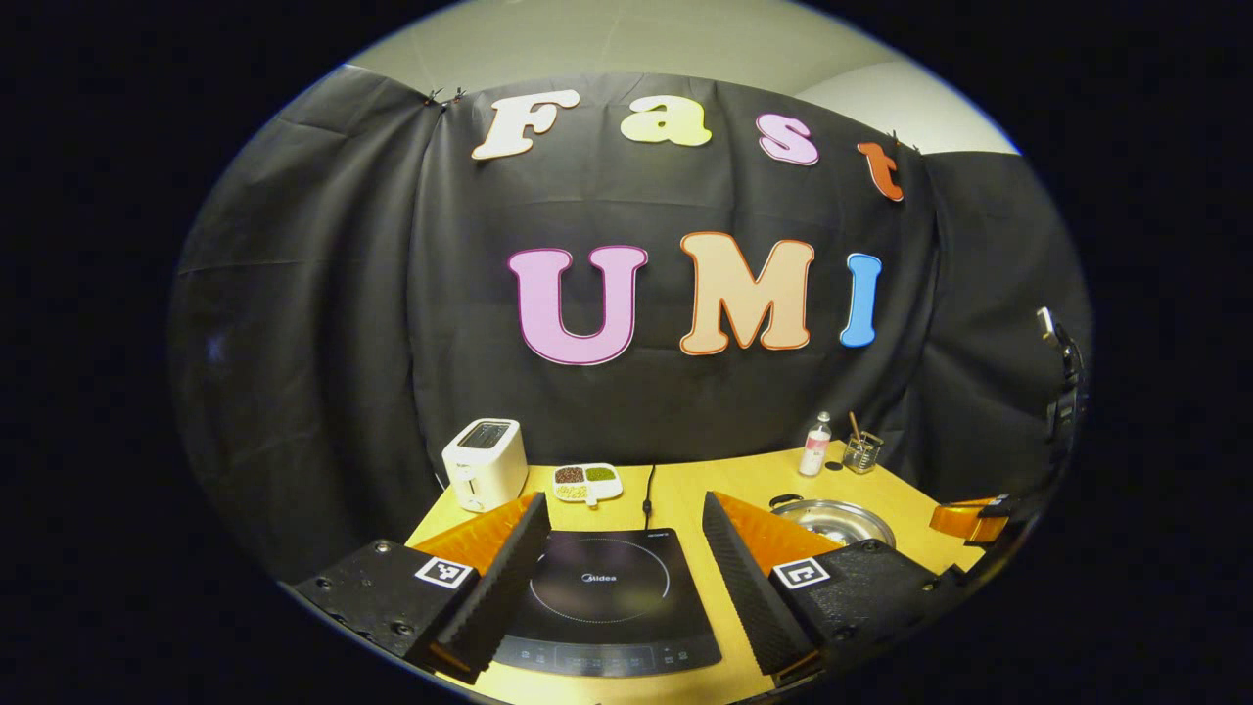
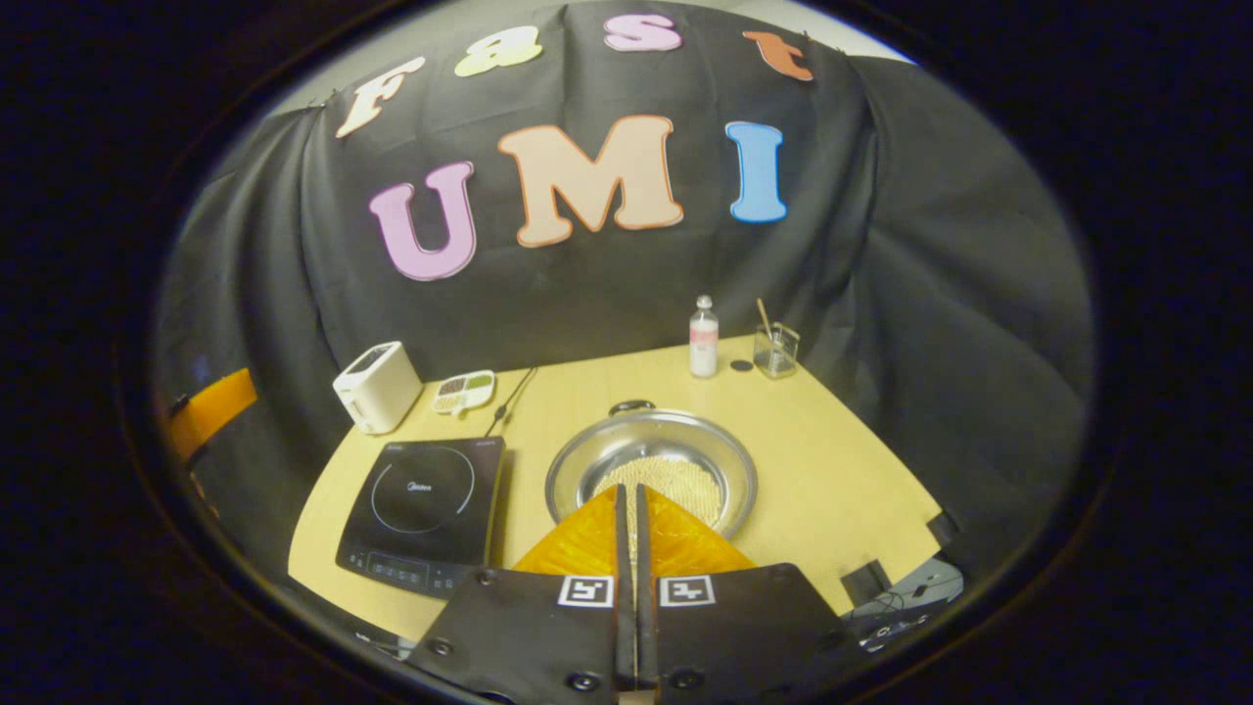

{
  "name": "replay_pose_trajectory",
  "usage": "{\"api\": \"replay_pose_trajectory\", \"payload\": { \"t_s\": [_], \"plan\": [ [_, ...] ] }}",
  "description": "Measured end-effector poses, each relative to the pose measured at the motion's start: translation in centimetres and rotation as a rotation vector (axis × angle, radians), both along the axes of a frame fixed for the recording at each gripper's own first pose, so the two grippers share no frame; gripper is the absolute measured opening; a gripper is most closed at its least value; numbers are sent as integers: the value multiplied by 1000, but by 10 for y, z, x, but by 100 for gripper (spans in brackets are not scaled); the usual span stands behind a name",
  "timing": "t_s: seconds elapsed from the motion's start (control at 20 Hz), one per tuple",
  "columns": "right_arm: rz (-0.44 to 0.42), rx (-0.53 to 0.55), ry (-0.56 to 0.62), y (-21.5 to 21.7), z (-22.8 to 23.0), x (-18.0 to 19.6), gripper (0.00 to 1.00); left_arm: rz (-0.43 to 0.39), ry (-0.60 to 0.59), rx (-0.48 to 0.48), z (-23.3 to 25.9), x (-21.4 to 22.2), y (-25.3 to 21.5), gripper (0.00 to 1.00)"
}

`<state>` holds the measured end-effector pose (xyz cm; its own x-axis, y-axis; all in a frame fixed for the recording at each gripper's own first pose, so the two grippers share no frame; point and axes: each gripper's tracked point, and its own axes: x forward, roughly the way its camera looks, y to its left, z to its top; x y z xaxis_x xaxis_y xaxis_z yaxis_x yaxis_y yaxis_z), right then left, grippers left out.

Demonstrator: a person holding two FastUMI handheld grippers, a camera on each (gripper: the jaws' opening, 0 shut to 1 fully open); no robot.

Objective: First push the handle of the pot to place it horizontally, then grasp the pot with both hands and set it on the induction cooktop.

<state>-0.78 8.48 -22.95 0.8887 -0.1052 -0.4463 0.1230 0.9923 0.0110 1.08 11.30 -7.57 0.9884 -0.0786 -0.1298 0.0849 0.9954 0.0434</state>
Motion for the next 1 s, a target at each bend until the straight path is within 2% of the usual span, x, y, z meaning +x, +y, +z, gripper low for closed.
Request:
{"api": "replay_pose_trajectory", "payload": {
  "t_s": [0.1, 0.15, 0.2, 0.25, 0.3, 0.5, 0.75, 0.85, 0.9, 0.95, 1.0],
  "plan": [
    [2, 18, 45, 4, -19, -2, 3, 2, 1, -4, -2, -2, 6, 92],
    [10, 25, 71, 6, -30, -4, 3, 9, 2, -1, -4, -1, 8, 96],
    [21, 26, 97, 7, -39, -4, 0, 20, 4, 4, -5, -1, 11, 96],
    [33, 23, 120, 7, -49, -2, 3, 29, 3, 7, -5, -2, 12, 96],
    [47, 24, 147, 8, -58, -1, 0, 39, 3, 9, -5, -1, 13, 96],
    [144, 66, 270, 20, -93, 3, 3, 106, -1, 24, -4, 1, 14, 96],
    [263, 121, 440, 28, -132, 0, 3, 180, 13, -13, -12, 0, 2, 96],
    [289, 138, 510, 28, -150, -2, 3, 212, 29, -19, -17, -2, 1, 93],
    [298, 139, 530, 27, -157, -1, 3, 226, 33, -21, -21, -2, 0, 96],
    [303, 140, 545, 25, -161, 1, 0, 239, 39, -18, -22, -1, -1, 93],
    [307, 146, 563, 24, -165, 3, 0, 251, 47, -12, -25, -1, -1, 96]
  ]
}}
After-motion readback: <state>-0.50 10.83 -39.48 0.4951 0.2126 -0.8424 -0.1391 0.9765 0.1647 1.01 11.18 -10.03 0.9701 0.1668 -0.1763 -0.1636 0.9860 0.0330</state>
